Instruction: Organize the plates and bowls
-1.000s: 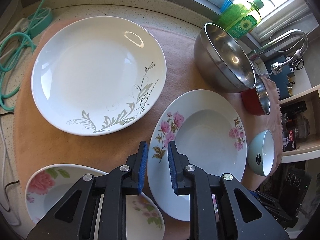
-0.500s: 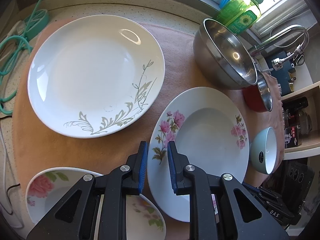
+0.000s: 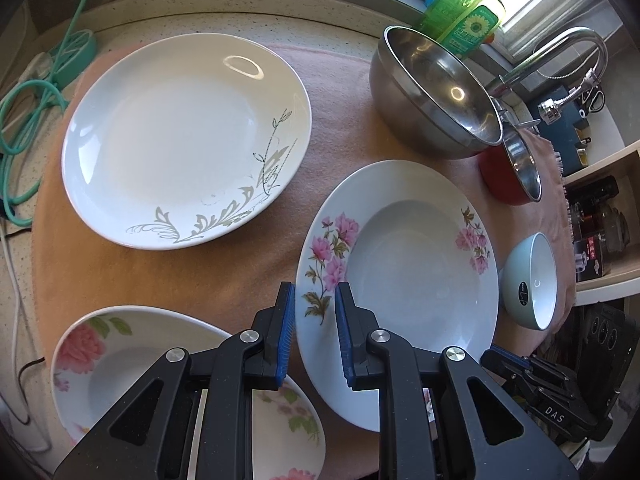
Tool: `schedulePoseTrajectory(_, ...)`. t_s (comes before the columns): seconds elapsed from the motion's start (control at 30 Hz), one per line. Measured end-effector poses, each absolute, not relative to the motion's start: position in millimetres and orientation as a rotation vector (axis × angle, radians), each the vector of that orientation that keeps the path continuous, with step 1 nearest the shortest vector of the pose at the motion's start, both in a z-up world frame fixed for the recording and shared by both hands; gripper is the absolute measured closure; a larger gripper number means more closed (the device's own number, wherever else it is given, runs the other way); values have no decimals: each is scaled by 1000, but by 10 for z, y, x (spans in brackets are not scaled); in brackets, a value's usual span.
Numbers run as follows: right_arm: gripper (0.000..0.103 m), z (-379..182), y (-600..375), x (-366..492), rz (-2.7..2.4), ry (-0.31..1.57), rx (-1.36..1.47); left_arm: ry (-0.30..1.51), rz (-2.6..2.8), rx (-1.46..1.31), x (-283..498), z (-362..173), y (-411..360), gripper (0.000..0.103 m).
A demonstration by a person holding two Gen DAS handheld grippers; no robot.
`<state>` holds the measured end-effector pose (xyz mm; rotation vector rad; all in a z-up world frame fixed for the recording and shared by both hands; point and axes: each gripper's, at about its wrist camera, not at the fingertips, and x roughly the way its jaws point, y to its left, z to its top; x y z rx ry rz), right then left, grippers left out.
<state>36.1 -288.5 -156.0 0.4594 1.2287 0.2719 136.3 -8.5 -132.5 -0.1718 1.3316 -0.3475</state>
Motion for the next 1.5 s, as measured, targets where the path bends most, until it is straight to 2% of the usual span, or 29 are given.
schedulePoseTrajectory(0.3,93,-1574,-2949,375,267,1229,473,1342,-342,-146,1241,-1347,-115,85)
schedulePoseTrajectory(1.03,92,-1623,-3033,401,261,1235,556,1326,-345,-36,1662,-1354,-308,85)
schedulePoseTrajectory(1.5,91,-1576,-3002,411,270,1244,483,1319,-352,23,1572,-1336,-395,85)
